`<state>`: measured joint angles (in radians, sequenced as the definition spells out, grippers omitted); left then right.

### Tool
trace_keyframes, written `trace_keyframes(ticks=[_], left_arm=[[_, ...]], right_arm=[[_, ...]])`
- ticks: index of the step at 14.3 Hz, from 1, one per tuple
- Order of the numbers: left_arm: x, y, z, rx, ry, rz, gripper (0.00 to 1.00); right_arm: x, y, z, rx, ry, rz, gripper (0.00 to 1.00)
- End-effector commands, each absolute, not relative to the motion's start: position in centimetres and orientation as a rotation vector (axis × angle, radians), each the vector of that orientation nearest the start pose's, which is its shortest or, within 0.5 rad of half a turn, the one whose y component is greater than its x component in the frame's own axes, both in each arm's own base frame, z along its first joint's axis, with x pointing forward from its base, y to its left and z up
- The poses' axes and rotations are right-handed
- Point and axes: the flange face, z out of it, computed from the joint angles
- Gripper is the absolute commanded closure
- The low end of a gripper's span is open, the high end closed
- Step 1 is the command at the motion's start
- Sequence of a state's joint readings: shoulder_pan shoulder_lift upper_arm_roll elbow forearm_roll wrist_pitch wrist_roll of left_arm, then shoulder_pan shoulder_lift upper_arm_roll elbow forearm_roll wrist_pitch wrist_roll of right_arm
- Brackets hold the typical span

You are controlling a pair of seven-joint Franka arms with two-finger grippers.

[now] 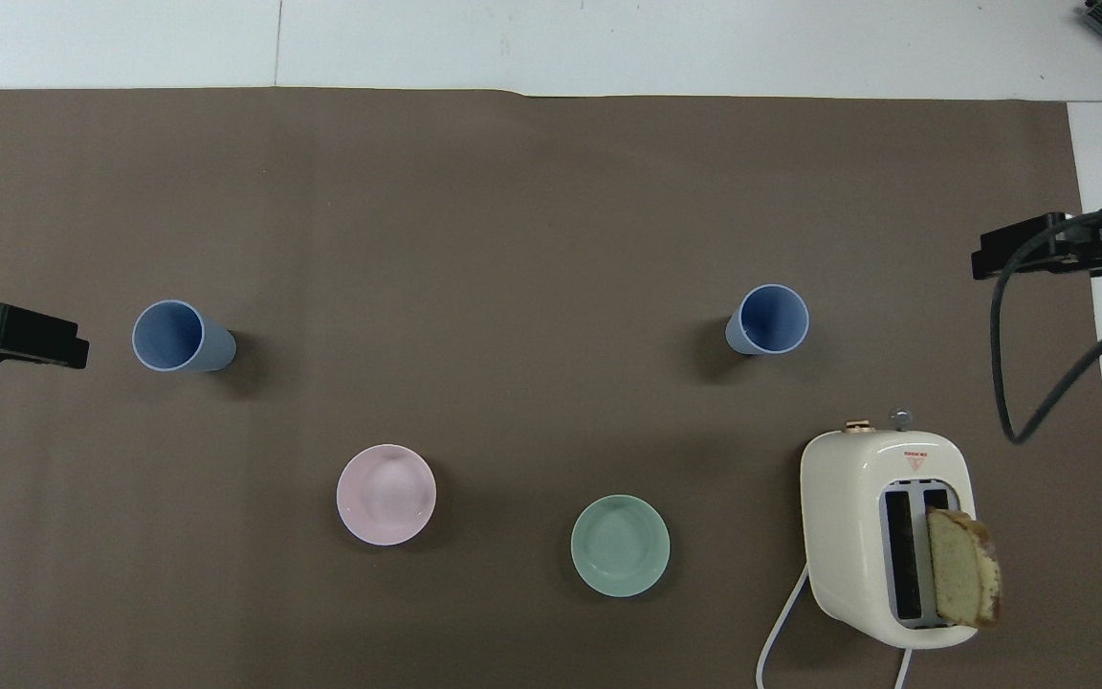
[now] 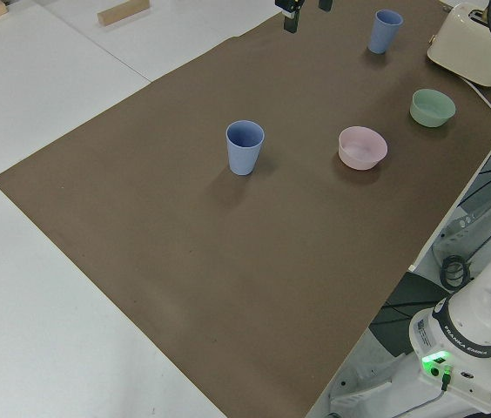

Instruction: Stack blue cups with both arms

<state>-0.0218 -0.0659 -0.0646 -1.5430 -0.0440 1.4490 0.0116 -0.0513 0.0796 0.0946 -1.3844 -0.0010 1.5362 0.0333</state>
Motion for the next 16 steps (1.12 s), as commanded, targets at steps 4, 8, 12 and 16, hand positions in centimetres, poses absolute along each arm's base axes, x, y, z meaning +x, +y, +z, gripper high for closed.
trace_keyframes(ticks=[4, 8, 12, 16], left_arm=[[51.1, -4.9, 65.9, -3.186, 0.177, 0.049, 0.0], [51.7, -3.2, 66.1, -3.189, 0.119, -0.013, 0.0], [53.3, 0.4, 63.4, -3.193, -0.027, -0.038, 0.0], [54.5, 1.5, 58.5, -3.186, -0.236, -0.031, 0.0]], right_arm=[[56.9, 1.9, 66.6, -3.111, -0.035, -0.114, 0.0], [56.9, 1.9, 66.6, -3.111, -0.035, -0.114, 0.0], [56.9, 1.9, 66.6, -3.111, -0.035, -0.114, 0.0], [56.9, 1.9, 66.6, -3.111, -0.035, -0.112, 0.0]])
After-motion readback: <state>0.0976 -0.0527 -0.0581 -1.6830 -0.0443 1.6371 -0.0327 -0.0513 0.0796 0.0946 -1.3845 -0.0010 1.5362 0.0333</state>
